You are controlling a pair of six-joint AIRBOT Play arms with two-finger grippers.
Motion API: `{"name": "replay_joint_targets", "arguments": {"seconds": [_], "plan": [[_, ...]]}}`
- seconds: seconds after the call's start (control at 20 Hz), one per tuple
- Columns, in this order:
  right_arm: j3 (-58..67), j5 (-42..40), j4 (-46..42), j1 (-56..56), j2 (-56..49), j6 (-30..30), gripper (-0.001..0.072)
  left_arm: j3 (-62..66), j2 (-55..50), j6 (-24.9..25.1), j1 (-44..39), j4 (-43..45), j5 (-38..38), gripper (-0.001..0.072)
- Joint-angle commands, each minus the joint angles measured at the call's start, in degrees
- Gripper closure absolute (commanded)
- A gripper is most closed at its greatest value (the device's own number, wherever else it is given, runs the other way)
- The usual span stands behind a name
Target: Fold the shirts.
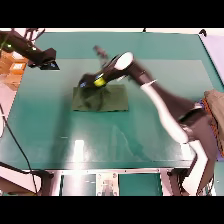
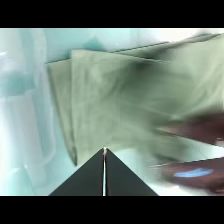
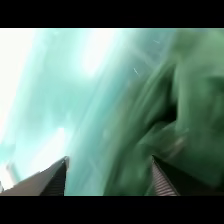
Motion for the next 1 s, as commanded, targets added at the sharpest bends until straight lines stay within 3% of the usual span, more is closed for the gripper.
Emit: {"name": "replay_joint_targets", "arguments": {"seconds": [0.0, 0.1, 0.45, 0.65, 0.8, 0.95], "plan": [[0.92, -12.59, 0.39, 5.07, -5.51, 0.33, 0.0138, 0.15, 0.9, -0.15, 2.27, 0.66, -1.14, 0.0682], [2.08, -2.4, -2.97, -1.22, -1.7, 0.33, 0.0171, 0.15, 0.9, -0.13, 2.27, 0.66, -0.85, 0.0682], [0.22, 25.2, -9.2, -29.31, 7.19, 2.23, 0.0171, 0.15, 0.9, -0.15, 2.27, 0.66, 0.2, 0.0681], [-14.58, 24.5, -6.58, -35.01, 7.15, -0.22, 0.0171, 0.15, 0.9, -0.17, 2.27, 0.66, 0.09, 0.0682], [-25.99, 17.03, 4.5, -33.05, 6.08, -6.71, 0.0171, 0.15, 0.9, -0.17, 2.27, 0.66, 0.2, 0.0682], [-27.69, 13.49, 11.3, -28.7, 2.38, -9.2, 0.0171, 0.15, 0.9, -0.2, 2.27, 0.66, 0.0, 0.0681]]}}
